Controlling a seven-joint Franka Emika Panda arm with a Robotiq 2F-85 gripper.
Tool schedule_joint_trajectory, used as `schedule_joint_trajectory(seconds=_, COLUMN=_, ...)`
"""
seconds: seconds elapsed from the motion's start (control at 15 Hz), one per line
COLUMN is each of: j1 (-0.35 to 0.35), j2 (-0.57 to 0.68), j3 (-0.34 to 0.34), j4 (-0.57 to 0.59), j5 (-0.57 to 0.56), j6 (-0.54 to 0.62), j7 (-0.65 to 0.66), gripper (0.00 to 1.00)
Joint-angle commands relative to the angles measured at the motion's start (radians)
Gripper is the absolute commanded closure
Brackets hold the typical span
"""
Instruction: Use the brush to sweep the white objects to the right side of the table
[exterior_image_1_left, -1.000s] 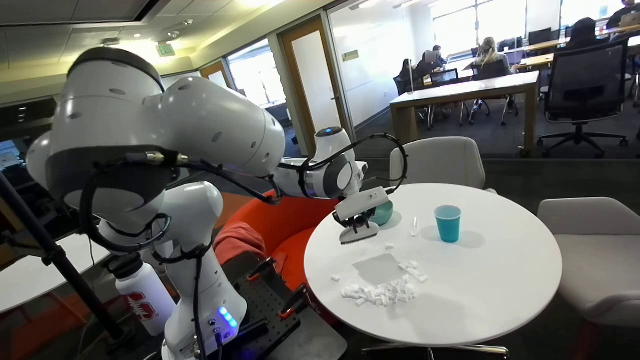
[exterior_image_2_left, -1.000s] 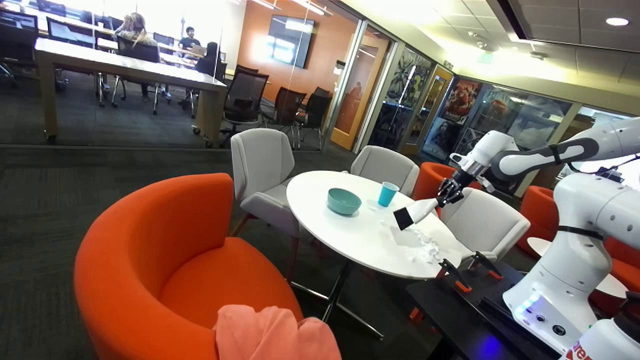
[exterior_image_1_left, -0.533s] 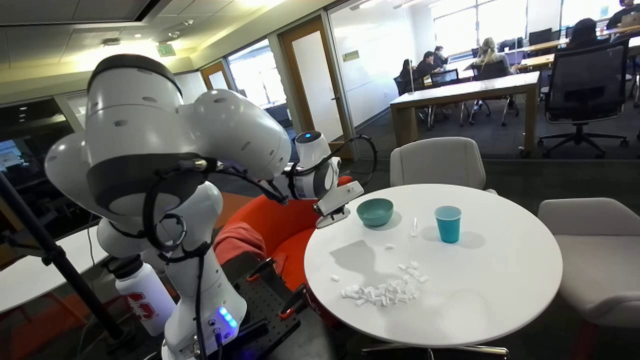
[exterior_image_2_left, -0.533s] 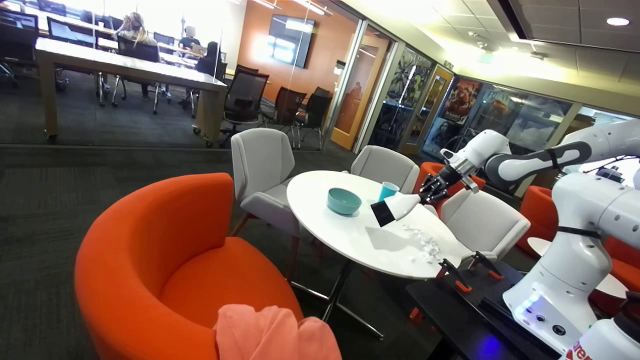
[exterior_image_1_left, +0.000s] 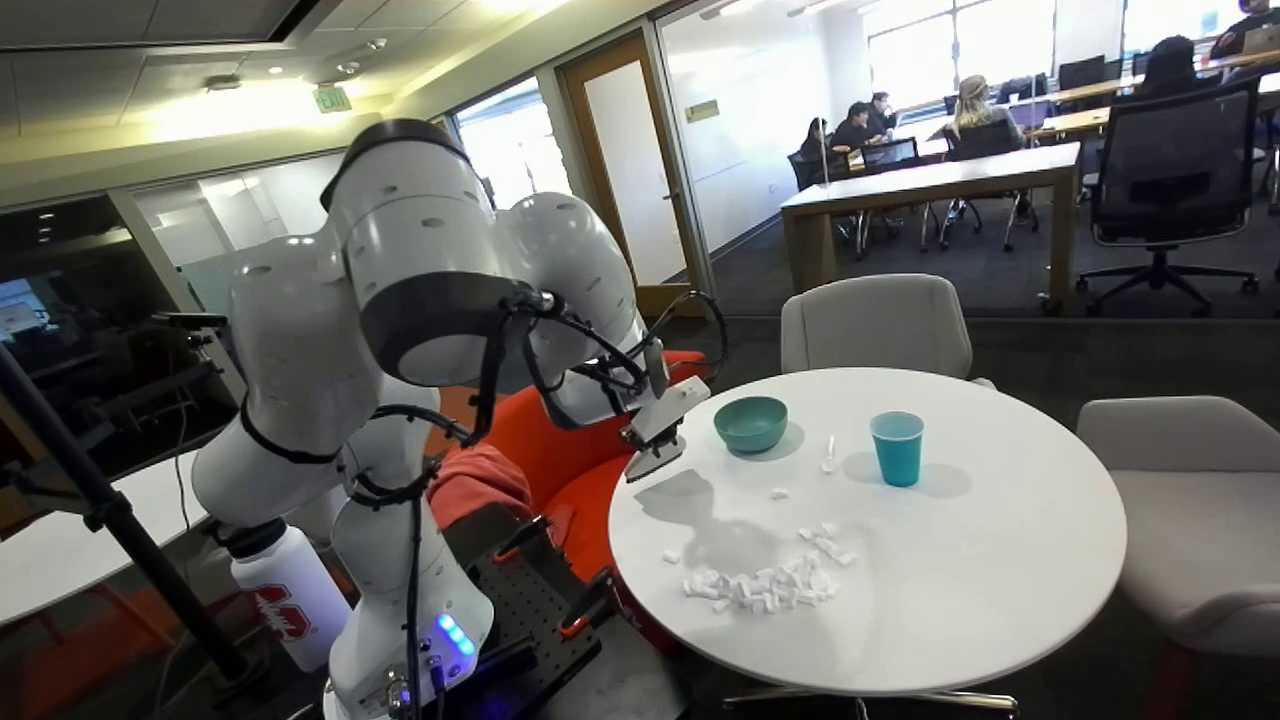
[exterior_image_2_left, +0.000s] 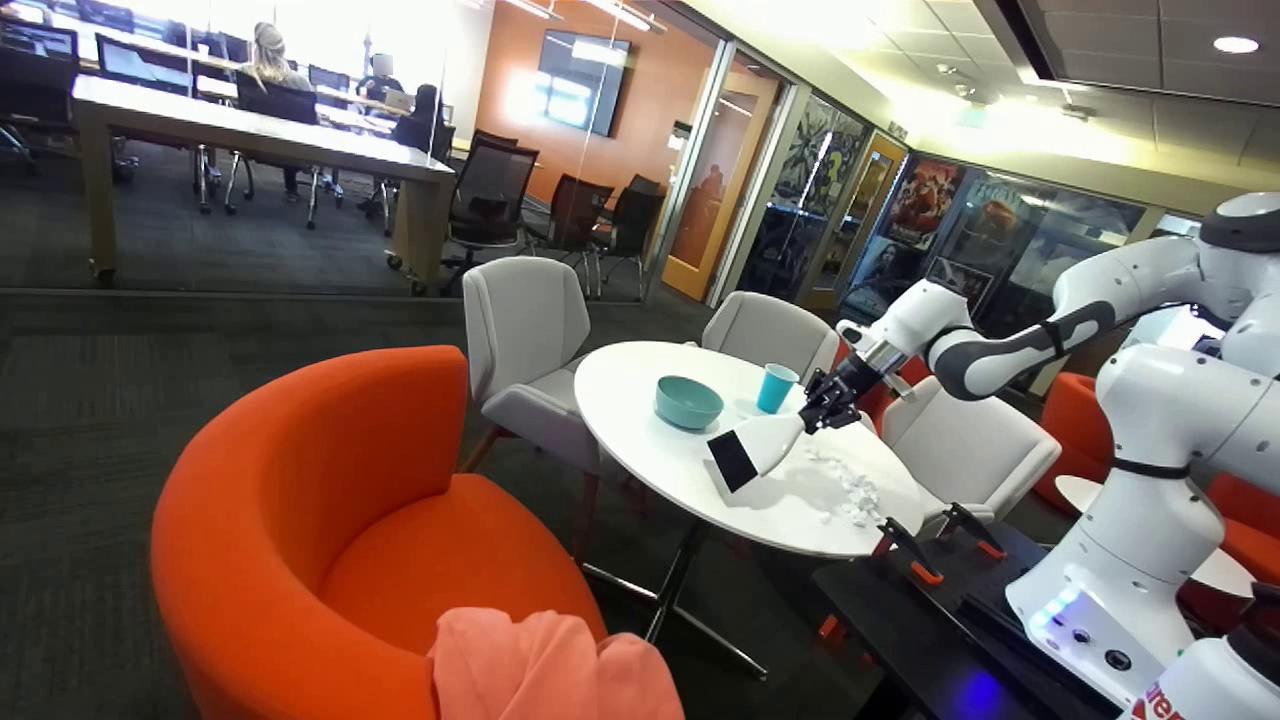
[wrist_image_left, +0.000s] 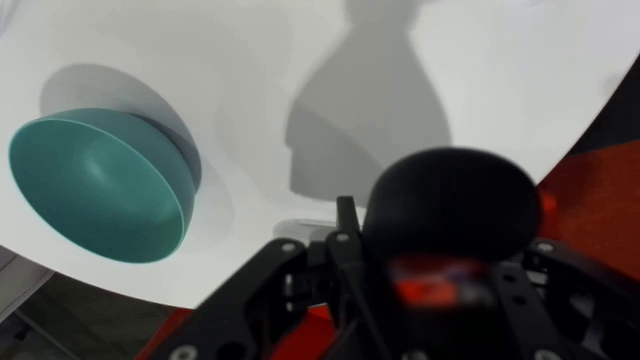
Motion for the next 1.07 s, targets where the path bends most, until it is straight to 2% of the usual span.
schedule_joint_trajectory(seconds=0.0, j1=0.086, j2=-0.091, j3=-0.061, j4=0.088, j5=-0.119, j6=-0.080, j7=0.087, gripper=0.86)
schedule_joint_trajectory(seconds=0.13, j1=0.106, j2=-0.140, j3=-0.089, j4=0.120, j5=-0.166, j6=-0.128, j7=0.102, gripper=0.86)
schedule_joint_trajectory(seconds=0.33, j1=0.098, j2=-0.214, j3=-0.115, j4=0.155, j5=-0.211, j6=-0.186, j7=0.082, gripper=0.86)
schedule_joint_trajectory(seconds=0.73, j1=0.022, j2=-0.311, j3=-0.154, j4=0.204, j5=-0.244, j6=-0.261, j7=0.010, gripper=0.86)
schedule_joint_trajectory(seconds=0.8, j1=0.002, j2=-0.317, j3=-0.154, j4=0.206, j5=-0.236, j6=-0.273, j7=-0.015, gripper=0.82)
schedule_joint_trajectory(seconds=0.87, j1=-0.014, j2=-0.325, j3=-0.153, j4=0.208, j5=-0.230, j6=-0.283, j7=-0.037, gripper=0.38)
schedule_joint_trajectory(seconds=0.93, j1=-0.034, j2=-0.329, j3=-0.147, j4=0.208, j5=-0.218, j6=-0.295, j7=-0.062, gripper=0.42)
schedule_joint_trajectory(seconds=1.0, j1=-0.057, j2=-0.330, j3=-0.138, j4=0.202, j5=-0.207, j6=-0.304, j7=-0.085, gripper=0.41)
